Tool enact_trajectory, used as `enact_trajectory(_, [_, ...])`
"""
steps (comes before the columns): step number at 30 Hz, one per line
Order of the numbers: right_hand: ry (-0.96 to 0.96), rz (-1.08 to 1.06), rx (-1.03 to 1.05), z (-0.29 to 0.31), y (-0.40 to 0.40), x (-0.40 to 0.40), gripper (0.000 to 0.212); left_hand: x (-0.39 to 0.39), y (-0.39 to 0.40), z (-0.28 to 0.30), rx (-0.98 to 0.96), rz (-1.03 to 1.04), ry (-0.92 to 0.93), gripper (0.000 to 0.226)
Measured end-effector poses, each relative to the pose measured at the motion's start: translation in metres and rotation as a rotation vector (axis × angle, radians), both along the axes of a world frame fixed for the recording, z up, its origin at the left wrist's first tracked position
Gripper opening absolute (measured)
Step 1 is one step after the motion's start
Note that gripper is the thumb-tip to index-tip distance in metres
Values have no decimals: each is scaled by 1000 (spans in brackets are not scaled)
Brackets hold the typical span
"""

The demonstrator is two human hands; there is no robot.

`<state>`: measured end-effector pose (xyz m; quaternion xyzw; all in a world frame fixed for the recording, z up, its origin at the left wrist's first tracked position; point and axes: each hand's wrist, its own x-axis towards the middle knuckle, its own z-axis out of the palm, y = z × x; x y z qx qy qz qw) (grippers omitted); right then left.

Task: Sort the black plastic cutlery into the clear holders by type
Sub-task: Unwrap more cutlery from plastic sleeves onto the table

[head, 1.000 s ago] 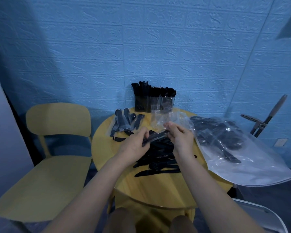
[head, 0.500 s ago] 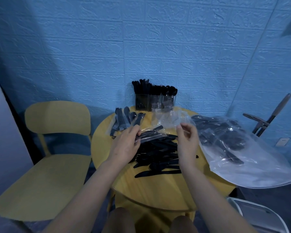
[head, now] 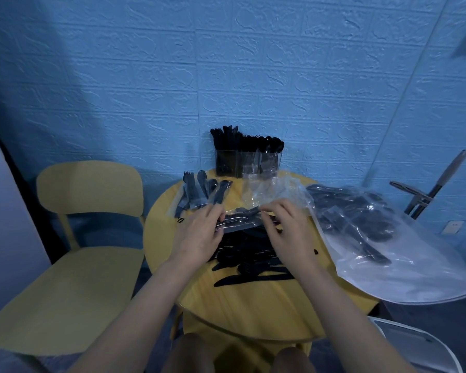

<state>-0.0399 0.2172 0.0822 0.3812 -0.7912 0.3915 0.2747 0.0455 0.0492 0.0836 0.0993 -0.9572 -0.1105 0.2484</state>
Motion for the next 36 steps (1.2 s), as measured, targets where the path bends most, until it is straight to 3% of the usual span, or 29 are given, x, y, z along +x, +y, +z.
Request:
enact_trajectory(4, [253,77,194,-7,0,-4,24,-2,2,-1,-20,-4,2,13])
enact_trajectory(6, [251,56,260,-10,0,-6,22,-2,3,-1,-25,-12,-3,14])
enact_trajectory(12, [-519,-39,-72,-1,-2,-7,23,0,4,-1,0,-20,0,15])
enact_trajectory(22, [-1011,270,-167,-2,2,-16,11,-6,1,0,-35,-170,-74,26])
enact_trajectory(27, [-1114,274,-421,-8,8,-18,8,-3,-12,-2,288,-62,32,37])
enact_trajectory(32, [-1171,298,-536,-15,13,-18,8,3,-24,-8,1085,-43,55,25])
enact_trajectory(36, [-1193,325,-497,-17,13,-15,9,6,-27,-9,1340,-52,120,18])
